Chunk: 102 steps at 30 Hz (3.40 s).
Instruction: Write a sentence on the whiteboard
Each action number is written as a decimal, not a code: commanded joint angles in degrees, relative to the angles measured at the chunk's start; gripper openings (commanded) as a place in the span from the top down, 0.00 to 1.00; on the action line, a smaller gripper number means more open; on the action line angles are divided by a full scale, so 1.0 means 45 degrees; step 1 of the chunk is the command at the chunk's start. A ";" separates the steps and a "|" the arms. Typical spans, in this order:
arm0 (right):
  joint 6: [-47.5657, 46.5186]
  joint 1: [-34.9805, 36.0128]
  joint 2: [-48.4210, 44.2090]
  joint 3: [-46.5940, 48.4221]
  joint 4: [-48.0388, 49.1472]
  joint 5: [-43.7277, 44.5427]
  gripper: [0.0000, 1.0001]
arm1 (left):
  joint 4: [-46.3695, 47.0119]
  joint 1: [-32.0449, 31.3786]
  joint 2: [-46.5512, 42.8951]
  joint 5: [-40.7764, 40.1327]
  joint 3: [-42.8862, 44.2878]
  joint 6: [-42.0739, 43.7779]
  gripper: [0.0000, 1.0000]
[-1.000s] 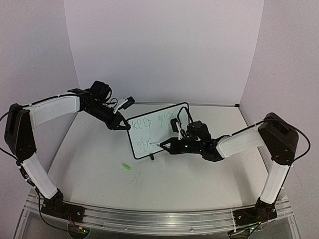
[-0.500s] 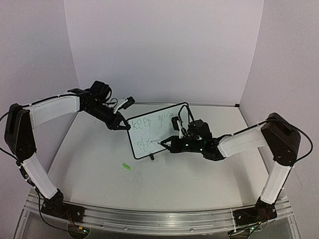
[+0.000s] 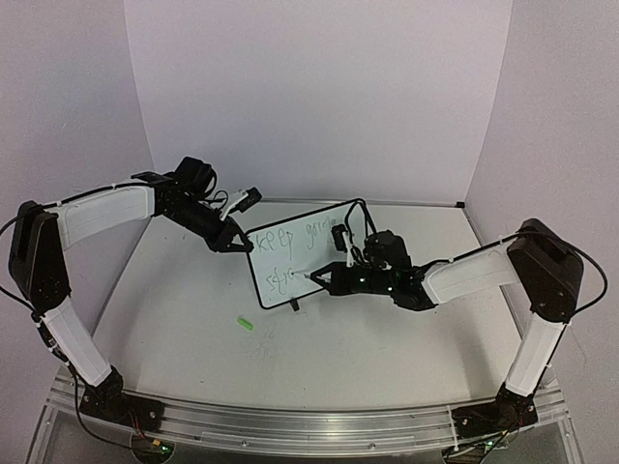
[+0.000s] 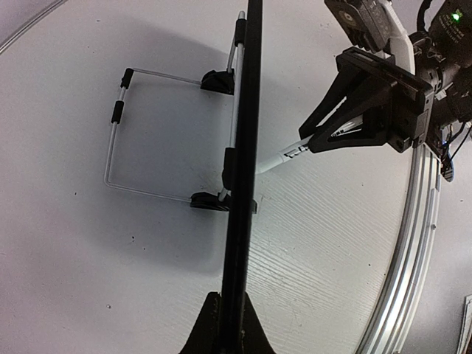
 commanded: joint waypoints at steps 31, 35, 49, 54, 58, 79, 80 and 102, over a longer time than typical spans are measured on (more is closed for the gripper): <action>0.0124 -0.0196 -0.0214 -0.0049 0.0526 0.0092 1.00 | -0.0334 -0.0021 0.0329 -0.0955 0.0105 0.0303 1.00; 0.0152 -0.0283 -0.0104 0.0051 0.0499 0.0083 1.00 | -0.0332 -0.0022 0.0337 -0.0966 0.0105 0.0281 1.00; 0.0427 -0.0344 0.0358 -0.0296 0.0411 -0.0062 1.00 | -0.0333 -0.0021 0.0339 -0.0966 0.0106 0.0283 1.00; 0.0417 -0.0344 0.0410 -0.0227 0.0411 -0.0023 1.00 | -0.0333 -0.0024 0.0321 -0.0981 0.0105 0.0281 1.00; 0.0361 -0.0344 0.0246 -0.0090 0.0411 -0.0006 1.00 | -0.0332 -0.0030 0.0317 -0.0978 0.0105 0.0302 1.00; 0.0430 -0.0383 -0.0551 -0.0138 0.0625 0.0227 1.00 | -0.0332 -0.0031 0.0283 -0.0985 0.0105 0.0292 1.00; 0.0448 -0.0383 -0.0503 -0.0140 0.0629 0.0235 1.00 | -0.0332 -0.0030 0.0274 -0.0981 0.0105 0.0282 1.00; 0.0793 -0.0500 -0.0023 -0.0595 0.0578 0.0290 1.00 | -0.0340 -0.0040 0.0265 -0.0995 0.0086 0.0291 1.00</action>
